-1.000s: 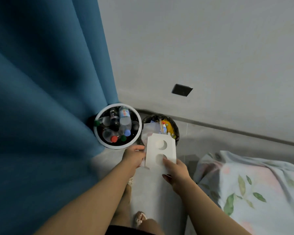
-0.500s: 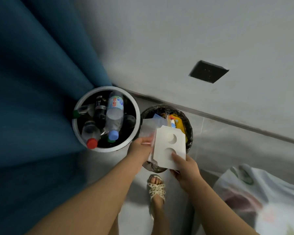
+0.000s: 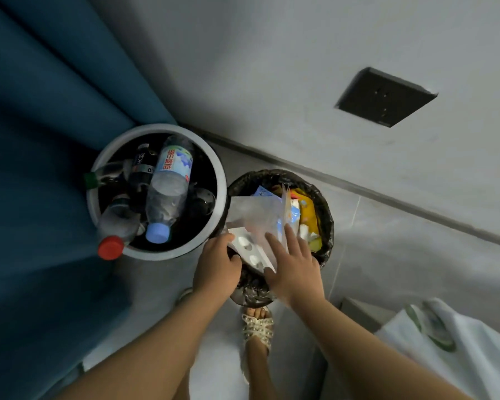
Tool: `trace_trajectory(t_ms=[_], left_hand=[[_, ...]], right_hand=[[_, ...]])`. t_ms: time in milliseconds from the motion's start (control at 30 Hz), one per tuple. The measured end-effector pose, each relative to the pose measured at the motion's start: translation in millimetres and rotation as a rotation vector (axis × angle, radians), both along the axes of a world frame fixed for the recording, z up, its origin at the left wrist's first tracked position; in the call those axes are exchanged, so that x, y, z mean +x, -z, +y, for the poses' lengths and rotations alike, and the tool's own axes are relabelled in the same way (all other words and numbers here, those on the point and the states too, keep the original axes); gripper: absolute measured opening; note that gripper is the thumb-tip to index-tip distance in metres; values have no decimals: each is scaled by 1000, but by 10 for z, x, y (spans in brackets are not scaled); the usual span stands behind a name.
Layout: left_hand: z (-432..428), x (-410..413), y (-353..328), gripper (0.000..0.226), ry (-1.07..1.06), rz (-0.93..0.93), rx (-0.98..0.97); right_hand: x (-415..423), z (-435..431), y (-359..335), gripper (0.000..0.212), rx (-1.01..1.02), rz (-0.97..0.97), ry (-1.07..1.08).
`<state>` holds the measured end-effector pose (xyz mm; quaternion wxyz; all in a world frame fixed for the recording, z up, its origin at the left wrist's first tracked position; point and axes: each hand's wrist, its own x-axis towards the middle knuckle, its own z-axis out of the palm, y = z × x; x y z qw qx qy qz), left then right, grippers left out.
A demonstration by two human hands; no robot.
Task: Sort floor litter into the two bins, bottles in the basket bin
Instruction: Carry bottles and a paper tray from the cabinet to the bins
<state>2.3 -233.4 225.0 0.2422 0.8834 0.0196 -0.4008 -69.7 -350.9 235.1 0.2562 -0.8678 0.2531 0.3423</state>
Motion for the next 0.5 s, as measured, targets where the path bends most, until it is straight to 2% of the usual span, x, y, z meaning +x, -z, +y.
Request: trace_trajectory(t_ms=[133, 267, 333, 400, 500], left_hand=[[99, -41, 123, 34, -89, 68, -7], [227, -37, 255, 39, -104, 84, 8], [302, -38, 307, 38, -145, 119, 8], [390, -48, 347, 33, -225, 187, -2], [508, -58, 371, 23, -449, 305, -55]], right_hand=[[-15, 51, 227, 65, 35, 131, -171], [-21, 85, 454, 66, 76, 259, -155], [-35, 116, 511, 61, 79, 264, -129], [-78, 153, 506, 52, 37, 170, -66], [-181, 223, 424, 33, -64, -126, 157]])
